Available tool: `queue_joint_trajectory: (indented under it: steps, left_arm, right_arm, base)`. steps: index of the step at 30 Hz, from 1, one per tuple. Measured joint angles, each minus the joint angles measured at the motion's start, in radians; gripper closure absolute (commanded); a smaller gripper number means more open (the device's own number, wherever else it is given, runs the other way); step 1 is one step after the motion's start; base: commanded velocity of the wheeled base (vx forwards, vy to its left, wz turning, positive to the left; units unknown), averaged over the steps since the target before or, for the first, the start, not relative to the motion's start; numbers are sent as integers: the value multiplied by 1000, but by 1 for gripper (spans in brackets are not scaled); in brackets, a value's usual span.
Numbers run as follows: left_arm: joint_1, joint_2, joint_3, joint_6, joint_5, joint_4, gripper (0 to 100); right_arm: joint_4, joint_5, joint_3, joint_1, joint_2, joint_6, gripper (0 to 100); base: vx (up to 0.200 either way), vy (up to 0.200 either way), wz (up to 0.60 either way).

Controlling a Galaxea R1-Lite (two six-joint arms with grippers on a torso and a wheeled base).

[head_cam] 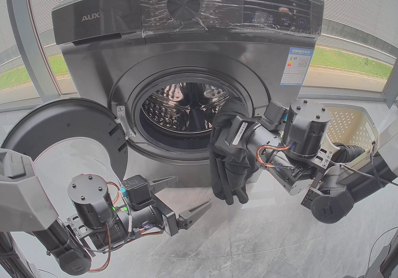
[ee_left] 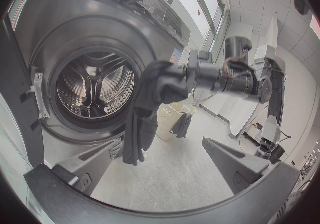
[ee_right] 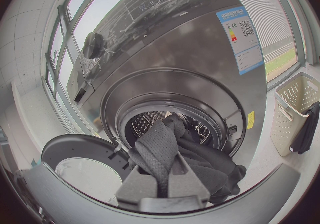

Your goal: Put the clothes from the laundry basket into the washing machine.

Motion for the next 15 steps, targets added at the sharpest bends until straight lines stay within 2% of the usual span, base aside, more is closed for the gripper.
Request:
queue_joint_trajectory:
  steps: [7,15]
  left_arm:
    - [-7,91,-26,2,-11,0,0]
    - [-7,206,-118,1,-20,-1,0]
  right_arm:
    - [-1,-4,-29,6,-8,7,100]
    - [-6,-5,-30,11,-18,7,100]
  base:
    - [0,0,0]
    - [0,0,0]
